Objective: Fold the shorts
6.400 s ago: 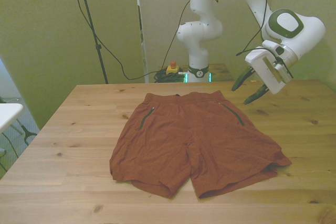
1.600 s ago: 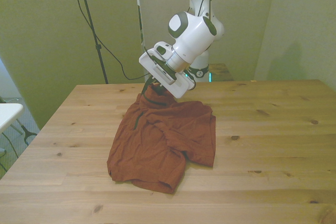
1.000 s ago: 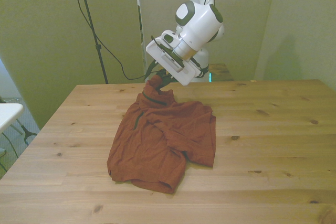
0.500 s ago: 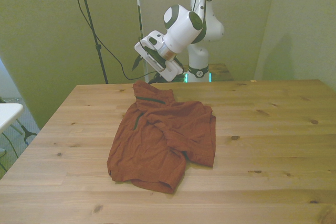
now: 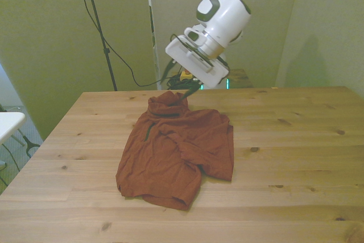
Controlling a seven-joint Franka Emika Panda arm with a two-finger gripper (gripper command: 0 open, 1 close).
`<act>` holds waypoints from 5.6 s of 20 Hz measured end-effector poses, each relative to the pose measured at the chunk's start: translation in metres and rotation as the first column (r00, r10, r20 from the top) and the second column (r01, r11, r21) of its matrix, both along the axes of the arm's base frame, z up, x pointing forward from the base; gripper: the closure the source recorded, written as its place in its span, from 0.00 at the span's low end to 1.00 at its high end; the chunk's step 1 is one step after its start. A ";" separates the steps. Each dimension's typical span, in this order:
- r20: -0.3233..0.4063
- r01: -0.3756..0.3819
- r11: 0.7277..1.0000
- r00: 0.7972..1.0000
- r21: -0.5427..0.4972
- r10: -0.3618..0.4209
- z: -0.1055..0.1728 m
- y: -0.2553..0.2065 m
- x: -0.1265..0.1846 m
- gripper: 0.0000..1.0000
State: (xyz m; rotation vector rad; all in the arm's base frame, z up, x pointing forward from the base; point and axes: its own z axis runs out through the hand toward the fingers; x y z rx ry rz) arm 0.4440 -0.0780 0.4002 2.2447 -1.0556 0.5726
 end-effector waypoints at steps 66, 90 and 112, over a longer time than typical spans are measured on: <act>-0.012 -0.414 0.907 0.910 -0.078 0.414 -0.106 0.122 0.040 1.00; 0.286 -0.076 0.997 0.956 0.025 0.065 0.027 -0.135 0.130 1.00; 0.252 -0.034 0.999 0.967 0.040 0.023 0.003 -0.219 0.228 0.00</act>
